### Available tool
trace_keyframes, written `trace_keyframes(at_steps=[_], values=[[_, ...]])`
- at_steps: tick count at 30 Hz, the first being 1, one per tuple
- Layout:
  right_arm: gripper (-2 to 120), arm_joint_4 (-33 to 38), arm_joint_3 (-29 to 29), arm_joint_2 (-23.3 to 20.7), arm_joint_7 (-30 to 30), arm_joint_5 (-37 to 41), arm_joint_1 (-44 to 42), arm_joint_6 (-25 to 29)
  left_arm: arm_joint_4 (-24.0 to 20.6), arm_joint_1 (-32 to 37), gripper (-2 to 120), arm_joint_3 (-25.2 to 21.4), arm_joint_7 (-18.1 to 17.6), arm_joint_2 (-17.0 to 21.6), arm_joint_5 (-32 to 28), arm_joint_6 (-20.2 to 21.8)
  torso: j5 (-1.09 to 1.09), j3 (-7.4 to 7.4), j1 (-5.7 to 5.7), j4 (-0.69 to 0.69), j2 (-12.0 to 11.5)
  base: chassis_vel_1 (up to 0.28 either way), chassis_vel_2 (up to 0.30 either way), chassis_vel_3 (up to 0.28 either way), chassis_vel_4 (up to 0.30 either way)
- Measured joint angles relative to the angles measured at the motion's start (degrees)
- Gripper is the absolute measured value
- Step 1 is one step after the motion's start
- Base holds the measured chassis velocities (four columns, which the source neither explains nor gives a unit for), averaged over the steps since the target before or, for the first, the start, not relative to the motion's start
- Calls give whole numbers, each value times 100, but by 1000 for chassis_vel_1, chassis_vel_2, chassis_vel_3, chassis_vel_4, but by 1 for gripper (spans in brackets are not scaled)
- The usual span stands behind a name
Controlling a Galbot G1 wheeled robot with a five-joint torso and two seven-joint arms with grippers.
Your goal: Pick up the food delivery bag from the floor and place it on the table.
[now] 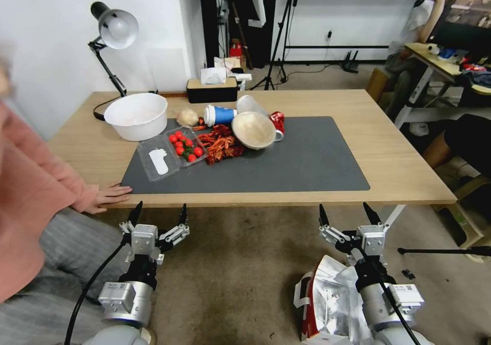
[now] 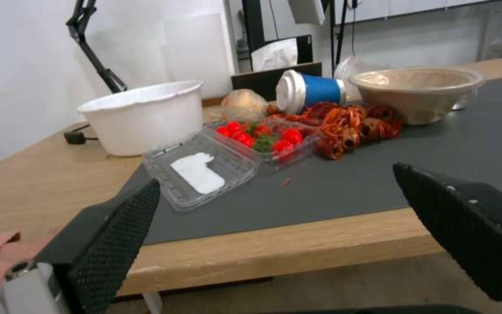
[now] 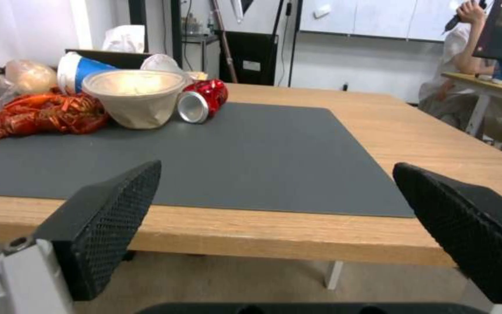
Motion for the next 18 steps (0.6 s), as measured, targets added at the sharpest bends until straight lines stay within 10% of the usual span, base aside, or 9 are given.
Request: trace_keyframes(at_steps=[18], values=[[100,-5,-3,-9,8,0,9,2,1,-2,100,-2,0,0,-1,0,0,0,0,-1,0,0,0,0,0]])
